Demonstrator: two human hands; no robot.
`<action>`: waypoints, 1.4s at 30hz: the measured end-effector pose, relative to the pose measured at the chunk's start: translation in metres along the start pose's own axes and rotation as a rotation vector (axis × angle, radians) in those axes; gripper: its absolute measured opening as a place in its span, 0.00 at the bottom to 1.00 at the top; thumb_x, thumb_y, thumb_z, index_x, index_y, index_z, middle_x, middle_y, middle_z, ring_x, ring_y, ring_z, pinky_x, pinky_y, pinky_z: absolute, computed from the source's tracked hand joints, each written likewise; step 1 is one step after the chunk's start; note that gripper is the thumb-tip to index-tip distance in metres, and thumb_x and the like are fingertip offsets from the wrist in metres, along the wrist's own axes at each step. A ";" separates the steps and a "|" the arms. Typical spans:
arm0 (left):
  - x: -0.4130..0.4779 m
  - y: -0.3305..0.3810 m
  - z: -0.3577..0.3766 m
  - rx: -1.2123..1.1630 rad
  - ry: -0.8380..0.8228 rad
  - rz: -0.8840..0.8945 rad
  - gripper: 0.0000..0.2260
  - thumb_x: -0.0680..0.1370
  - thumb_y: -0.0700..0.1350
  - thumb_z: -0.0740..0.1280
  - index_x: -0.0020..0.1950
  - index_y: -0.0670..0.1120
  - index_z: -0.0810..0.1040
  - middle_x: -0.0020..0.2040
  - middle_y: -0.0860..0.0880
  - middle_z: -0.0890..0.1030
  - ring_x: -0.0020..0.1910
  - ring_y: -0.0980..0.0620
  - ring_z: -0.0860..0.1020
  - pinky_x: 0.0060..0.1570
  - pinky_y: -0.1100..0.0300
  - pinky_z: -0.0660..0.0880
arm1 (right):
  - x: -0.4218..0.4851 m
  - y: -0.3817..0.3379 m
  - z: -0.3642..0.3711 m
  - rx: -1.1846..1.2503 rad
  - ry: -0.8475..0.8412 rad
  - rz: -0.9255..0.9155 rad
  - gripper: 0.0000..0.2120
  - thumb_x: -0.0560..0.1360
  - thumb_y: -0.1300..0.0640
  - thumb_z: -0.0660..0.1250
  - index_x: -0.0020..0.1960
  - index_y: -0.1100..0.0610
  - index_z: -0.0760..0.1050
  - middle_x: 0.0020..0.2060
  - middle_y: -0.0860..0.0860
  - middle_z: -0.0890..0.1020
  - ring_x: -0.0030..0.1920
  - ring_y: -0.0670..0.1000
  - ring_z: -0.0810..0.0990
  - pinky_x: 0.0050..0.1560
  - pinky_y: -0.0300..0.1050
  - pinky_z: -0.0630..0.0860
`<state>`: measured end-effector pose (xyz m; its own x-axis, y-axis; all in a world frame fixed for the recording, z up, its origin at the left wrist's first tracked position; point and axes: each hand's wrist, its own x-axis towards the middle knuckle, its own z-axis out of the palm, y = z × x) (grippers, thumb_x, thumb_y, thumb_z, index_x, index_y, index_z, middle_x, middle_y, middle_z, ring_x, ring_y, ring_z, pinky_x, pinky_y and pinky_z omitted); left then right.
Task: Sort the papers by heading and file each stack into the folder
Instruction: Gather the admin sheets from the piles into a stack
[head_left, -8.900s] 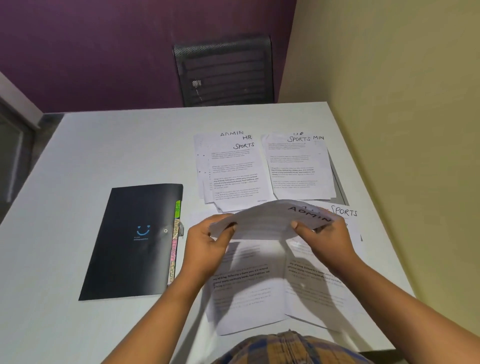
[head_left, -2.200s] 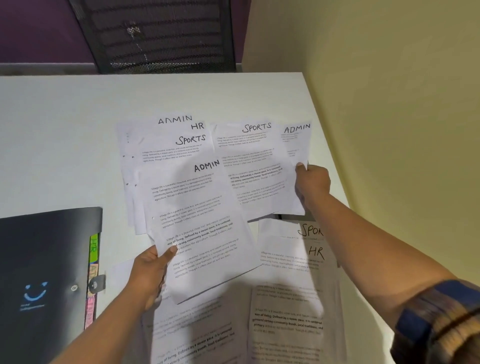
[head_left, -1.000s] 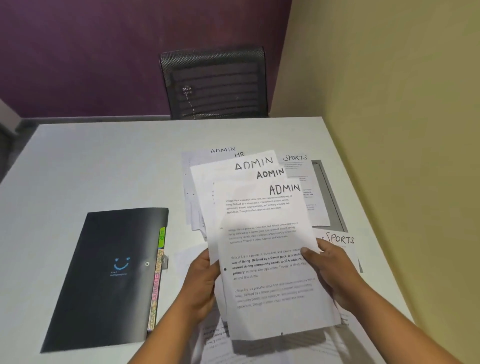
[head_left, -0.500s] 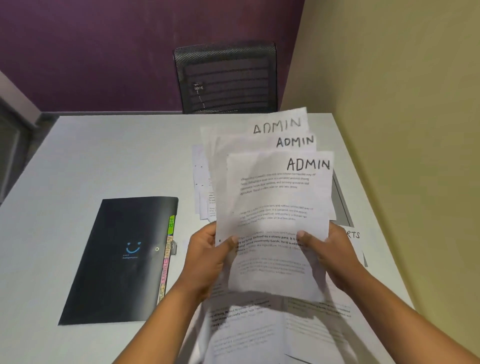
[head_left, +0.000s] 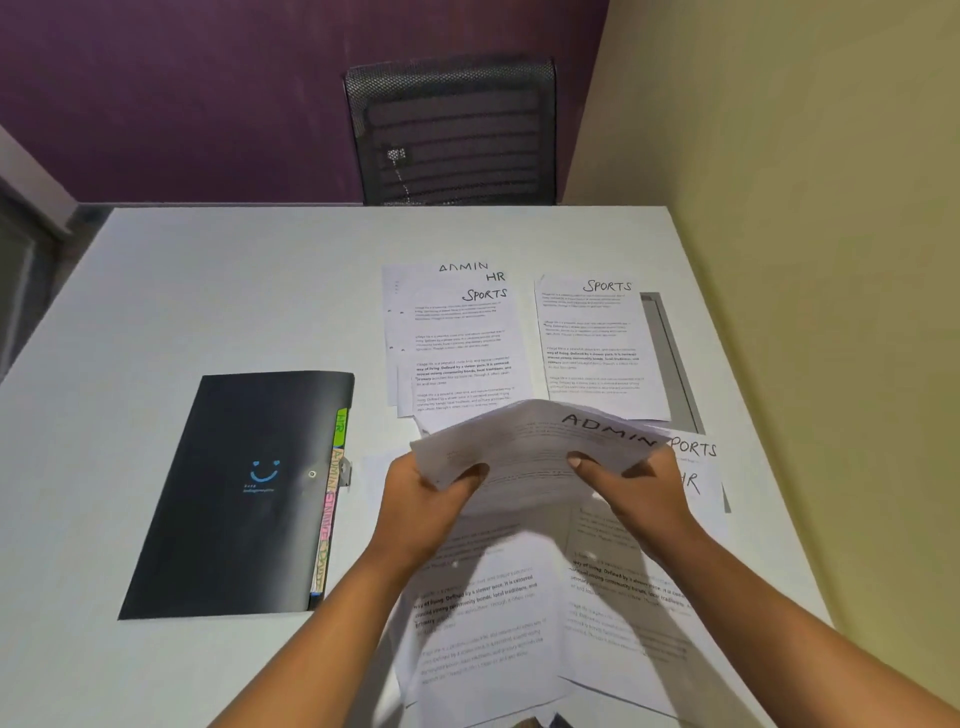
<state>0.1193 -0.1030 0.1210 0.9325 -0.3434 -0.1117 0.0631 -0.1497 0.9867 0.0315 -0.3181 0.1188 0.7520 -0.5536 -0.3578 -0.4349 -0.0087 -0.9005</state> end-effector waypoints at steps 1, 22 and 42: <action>0.000 -0.003 0.001 -0.008 -0.008 -0.020 0.16 0.73 0.36 0.74 0.50 0.57 0.80 0.46 0.62 0.86 0.49 0.61 0.83 0.49 0.67 0.79 | 0.002 0.004 0.000 0.001 -0.002 0.013 0.29 0.62 0.43 0.81 0.49 0.61 0.71 0.31 0.56 0.70 0.26 0.49 0.71 0.26 0.41 0.71; 0.034 -0.054 -0.017 0.383 -0.196 -0.217 0.11 0.80 0.40 0.66 0.38 0.47 0.80 0.29 0.52 0.78 0.27 0.58 0.73 0.34 0.60 0.70 | 0.038 0.012 0.002 -0.164 -0.035 -0.096 0.07 0.78 0.58 0.69 0.55 0.54 0.80 0.46 0.48 0.85 0.47 0.48 0.84 0.45 0.45 0.81; 0.165 -0.062 -0.031 0.436 0.356 -0.491 0.06 0.77 0.45 0.68 0.47 0.43 0.80 0.42 0.48 0.82 0.43 0.45 0.80 0.40 0.58 0.73 | 0.117 0.046 0.006 0.042 0.142 0.149 0.06 0.79 0.60 0.66 0.51 0.53 0.82 0.47 0.55 0.86 0.46 0.57 0.85 0.53 0.55 0.81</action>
<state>0.2801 -0.1216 0.0448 0.8969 0.1675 -0.4093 0.4242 -0.5877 0.6890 0.1023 -0.3785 0.0337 0.6026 -0.6579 -0.4517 -0.5124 0.1150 -0.8510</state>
